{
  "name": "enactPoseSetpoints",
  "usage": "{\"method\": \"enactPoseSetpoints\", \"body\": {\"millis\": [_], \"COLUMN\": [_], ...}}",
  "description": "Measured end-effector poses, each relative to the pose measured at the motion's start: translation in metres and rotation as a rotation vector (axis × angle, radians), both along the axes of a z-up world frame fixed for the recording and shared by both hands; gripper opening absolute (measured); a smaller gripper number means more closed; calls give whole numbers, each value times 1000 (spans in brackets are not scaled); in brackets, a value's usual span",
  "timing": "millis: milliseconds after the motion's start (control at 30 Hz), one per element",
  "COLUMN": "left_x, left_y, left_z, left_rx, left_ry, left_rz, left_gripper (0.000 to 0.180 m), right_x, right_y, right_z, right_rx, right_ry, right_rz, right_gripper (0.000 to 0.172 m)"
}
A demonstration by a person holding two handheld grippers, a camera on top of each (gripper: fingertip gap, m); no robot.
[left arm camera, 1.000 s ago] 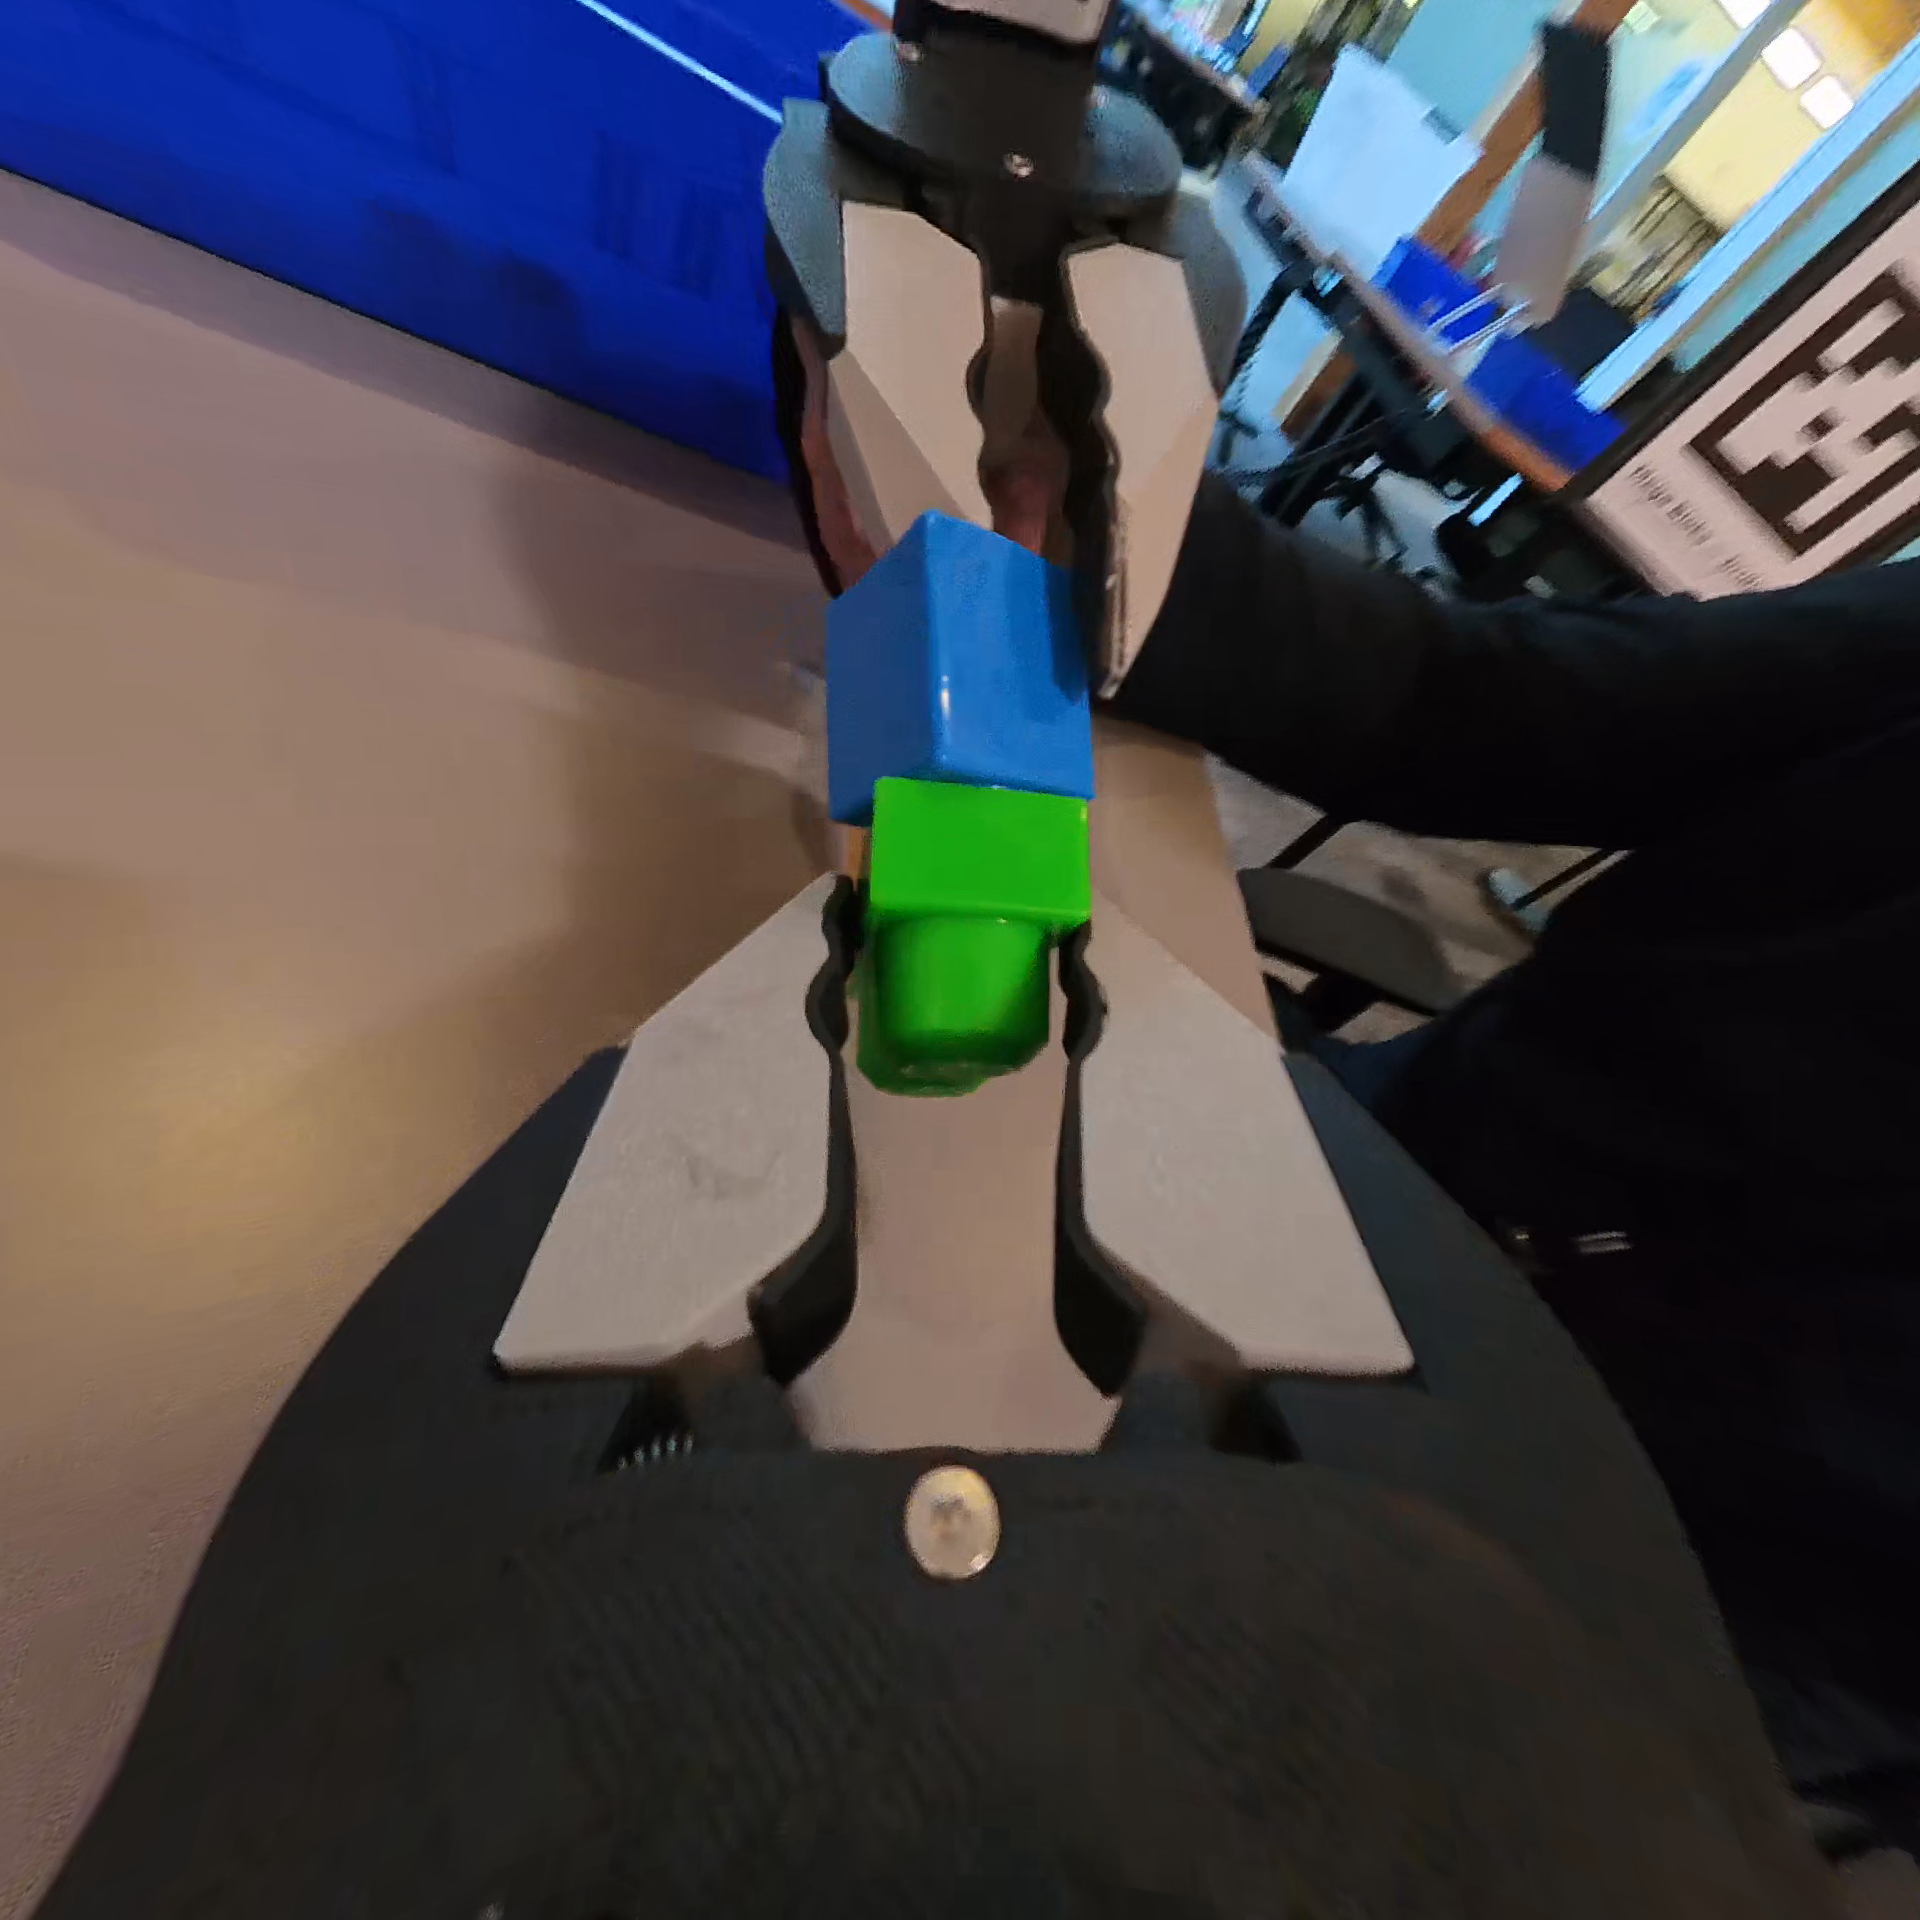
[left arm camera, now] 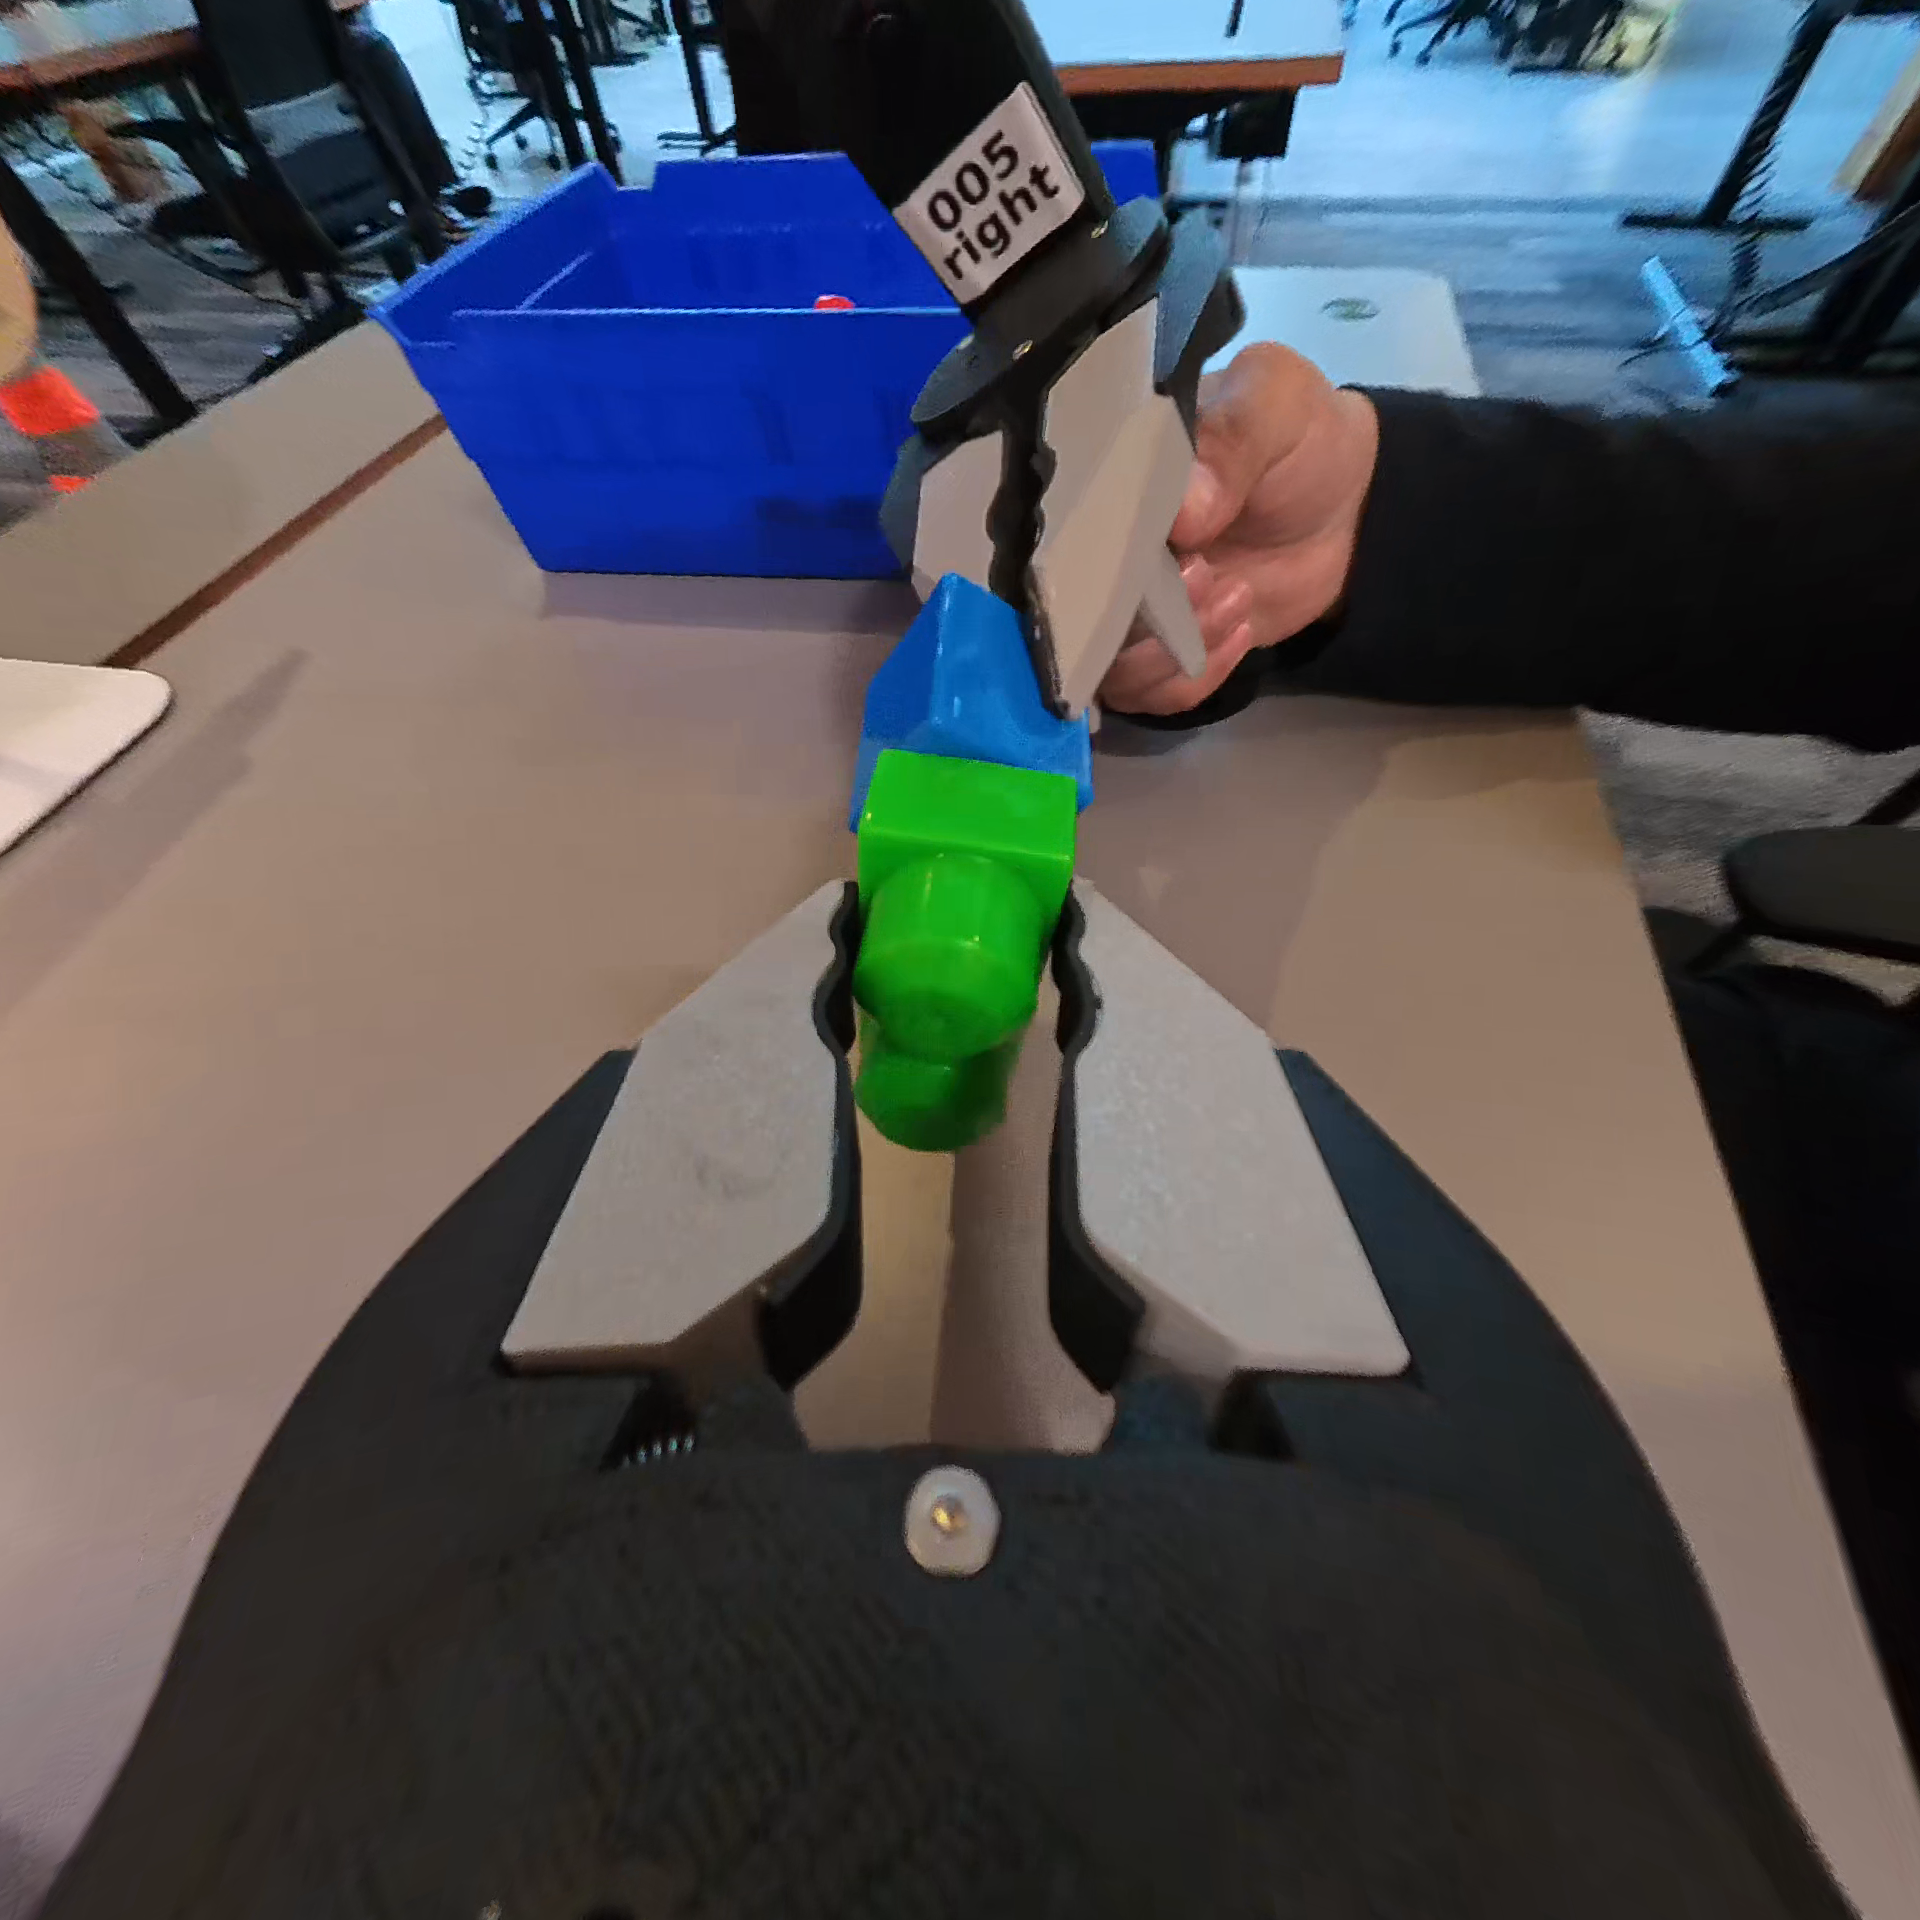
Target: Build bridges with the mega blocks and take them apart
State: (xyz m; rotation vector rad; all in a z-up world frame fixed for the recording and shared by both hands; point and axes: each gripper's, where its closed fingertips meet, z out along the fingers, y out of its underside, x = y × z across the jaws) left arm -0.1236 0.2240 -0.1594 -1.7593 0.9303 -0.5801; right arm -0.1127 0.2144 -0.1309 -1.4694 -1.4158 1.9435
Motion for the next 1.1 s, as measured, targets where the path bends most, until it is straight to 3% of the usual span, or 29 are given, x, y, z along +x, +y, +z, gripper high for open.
{"method": "enactPoseSetpoints", "body": {"millis": [300, 433, 600, 833, 967, 1100], "left_x": [9, 8, 4, -2, -1, -1], "left_y": [-19, -16, -10, -10, -13, -17], "left_z": [1, 4, 5, 18, 22, 26], "left_rx": [-303, -280, -220, -235, -259, -264], "left_ry": [-268, -277, -237, -336, -389, -407], "left_rz": [-163, -151, -102, -115, -144, -170], "left_gripper": [36, 37, 35, 35, 35, 35], "right_x": [-1, -1, -1, 3, 0, -7], "right_y": [-10, -9, -3, 25, 17, 11], "right_z": [5, 7, 11, 30, 24, 10], "right_rx": [356, 371, 182, 285, 343, 395], "right_ry": [69, 79, 77, 171, 159, 105], "right_rz": [-59, -71, -54, -254, -222, -207], "right_gripper": [6, 7, 11, 40, 53, 53]}}
